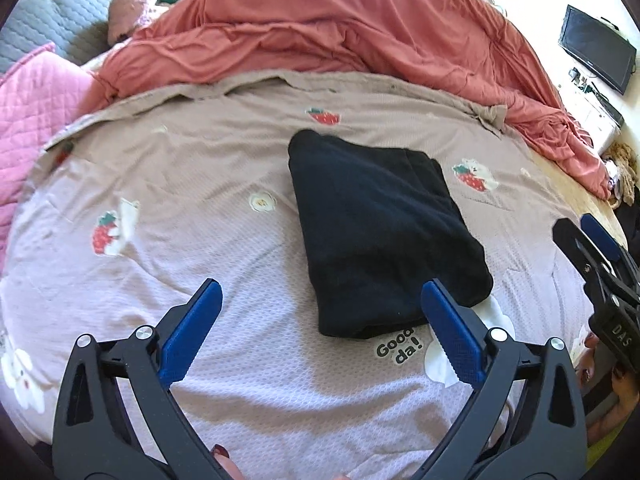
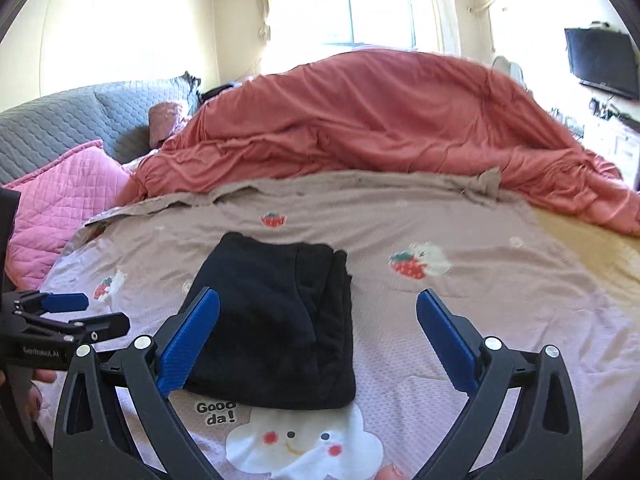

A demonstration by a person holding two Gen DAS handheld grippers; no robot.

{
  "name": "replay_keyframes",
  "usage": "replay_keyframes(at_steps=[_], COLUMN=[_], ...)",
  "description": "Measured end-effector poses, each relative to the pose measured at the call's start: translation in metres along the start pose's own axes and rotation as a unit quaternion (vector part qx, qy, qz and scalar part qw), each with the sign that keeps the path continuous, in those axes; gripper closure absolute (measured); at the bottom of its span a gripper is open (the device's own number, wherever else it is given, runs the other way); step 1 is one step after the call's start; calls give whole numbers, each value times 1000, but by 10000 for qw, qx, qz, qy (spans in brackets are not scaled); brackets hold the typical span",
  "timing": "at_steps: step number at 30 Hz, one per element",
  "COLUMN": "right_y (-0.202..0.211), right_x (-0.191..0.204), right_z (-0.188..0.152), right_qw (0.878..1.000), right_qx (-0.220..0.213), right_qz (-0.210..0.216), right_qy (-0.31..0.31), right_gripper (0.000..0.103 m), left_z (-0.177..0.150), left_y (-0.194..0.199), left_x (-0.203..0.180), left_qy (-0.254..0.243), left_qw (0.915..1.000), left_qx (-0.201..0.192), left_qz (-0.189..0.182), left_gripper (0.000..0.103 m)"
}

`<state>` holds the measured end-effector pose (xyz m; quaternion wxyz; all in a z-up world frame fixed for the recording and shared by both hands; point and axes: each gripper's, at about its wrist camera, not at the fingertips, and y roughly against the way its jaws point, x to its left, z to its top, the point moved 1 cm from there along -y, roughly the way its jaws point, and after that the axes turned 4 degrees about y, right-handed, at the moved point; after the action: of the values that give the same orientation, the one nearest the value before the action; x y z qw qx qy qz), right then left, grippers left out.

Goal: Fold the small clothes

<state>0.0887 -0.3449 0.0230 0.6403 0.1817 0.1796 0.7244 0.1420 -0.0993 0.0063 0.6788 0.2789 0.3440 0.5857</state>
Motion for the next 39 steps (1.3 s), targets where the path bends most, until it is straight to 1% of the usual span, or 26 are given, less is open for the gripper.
replay_keyframes(at_steps=[4, 8, 12, 13, 16, 20, 23, 25, 33, 39], right_y=[19, 39, 51, 52, 52, 52, 52, 52, 44, 42], right_x=[9, 17, 28, 31, 41, 47, 51, 53, 48, 43], right_z=[0, -4, -14, -19, -30, -39, -41, -44, -50, -52], right_qw=[9998, 9999, 9989, 9979, 9950, 9924, 9913, 9909, 9883, 9876], right_qx=[-65, 63, 461, 646, 997, 1223, 1301, 1328, 1502, 1546], right_qz=[-84, -77, 56, 63, -29, -58, -115, -125, -210, -253], right_qy=[179, 132, -22, -30, 75, 104, 158, 199, 164, 80], right_gripper=[5, 5, 5, 5, 5, 5, 5, 5, 5, 5], left_z=[-5, -18, -38, -42, -57, -70, -75, -75, -78, -78], left_y=[16, 32, 42, 43, 43, 41, 38, 39, 40, 41], left_x=[5, 9, 19, 22, 35, 48, 57, 59, 54, 52], left_qy=[17, -32, -20, 16, 140, 232, 365, 409, 357, 329], left_qw=[9999, 9998, 9999, 9999, 9997, 9992, 9985, 9983, 9985, 9985], left_qx=[-103, -146, -74, -36, 153, 300, 387, 378, 392, 405], left_qz=[59, 99, 147, 120, 88, 124, 159, 149, 97, 161], left_gripper=[9, 9, 9, 9, 9, 9, 9, 9, 9, 9])
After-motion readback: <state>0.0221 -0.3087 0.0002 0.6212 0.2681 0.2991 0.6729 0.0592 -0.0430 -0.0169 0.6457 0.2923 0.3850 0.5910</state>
